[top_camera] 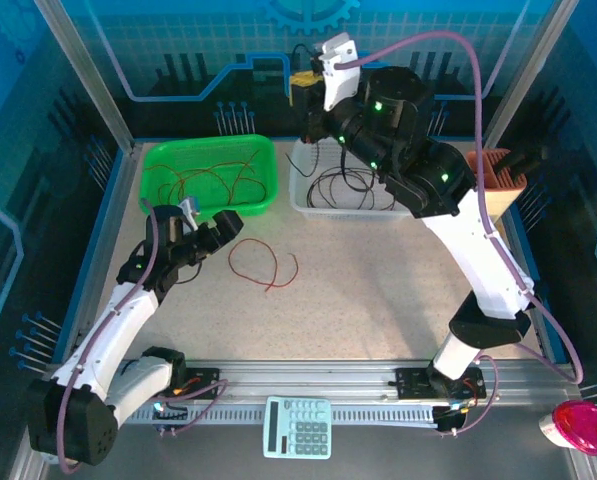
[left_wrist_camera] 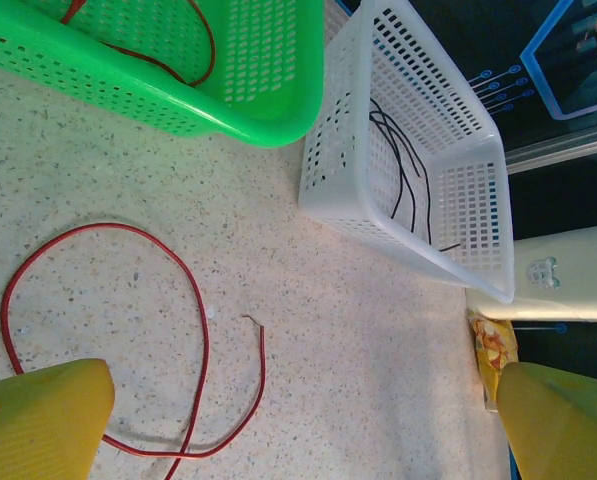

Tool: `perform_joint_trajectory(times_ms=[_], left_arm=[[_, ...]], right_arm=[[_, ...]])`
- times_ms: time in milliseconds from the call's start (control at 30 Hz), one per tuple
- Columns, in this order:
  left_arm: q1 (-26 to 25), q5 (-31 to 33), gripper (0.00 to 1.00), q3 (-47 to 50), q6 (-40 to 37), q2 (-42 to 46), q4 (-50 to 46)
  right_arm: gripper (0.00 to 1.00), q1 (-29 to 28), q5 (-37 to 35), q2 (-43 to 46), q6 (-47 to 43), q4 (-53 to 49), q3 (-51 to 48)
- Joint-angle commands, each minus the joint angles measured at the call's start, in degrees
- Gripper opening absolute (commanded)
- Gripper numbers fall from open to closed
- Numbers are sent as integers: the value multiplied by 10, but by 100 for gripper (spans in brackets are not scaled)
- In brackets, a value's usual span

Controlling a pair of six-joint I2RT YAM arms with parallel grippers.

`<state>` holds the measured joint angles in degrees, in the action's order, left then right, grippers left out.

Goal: Untangle the cables

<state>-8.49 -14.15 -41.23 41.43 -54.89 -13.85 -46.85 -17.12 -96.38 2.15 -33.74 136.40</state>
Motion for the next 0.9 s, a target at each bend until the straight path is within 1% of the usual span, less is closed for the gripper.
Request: perform_joint_trajectory(times_ms=[0, 133, 267, 400, 500, 700, 767, 867], left_arm=[[-7, 12, 99, -29, -19, 0, -1], [-10, 15, 99, -37, -20, 5, -9], [-11, 21, 99, -45, -22, 9, -17], [-12, 26, 99, -56, -22, 12, -23], [-12, 30, 99, -64, -24, 14, -29], [-14, 35, 99, -76, -26, 17, -38], [-14, 36, 99, -78, -26, 18, -39], [-14, 37, 99, -78, -24, 20, -40]], right_arm=[[0, 42, -26, -9, -27, 38, 5], [0, 94, -5, -35, -7, 27, 2], [0, 140, 20, -52, 27, 22, -29], [0, 185, 55, -69, 71, 32, -99], [0, 213, 65, -85, 96, 47, -160], [0, 248, 78, -146, 127, 47, -243], [0, 254, 85, -177, 132, 31, -246], [0, 259, 97, -239, 135, -16, -217]])
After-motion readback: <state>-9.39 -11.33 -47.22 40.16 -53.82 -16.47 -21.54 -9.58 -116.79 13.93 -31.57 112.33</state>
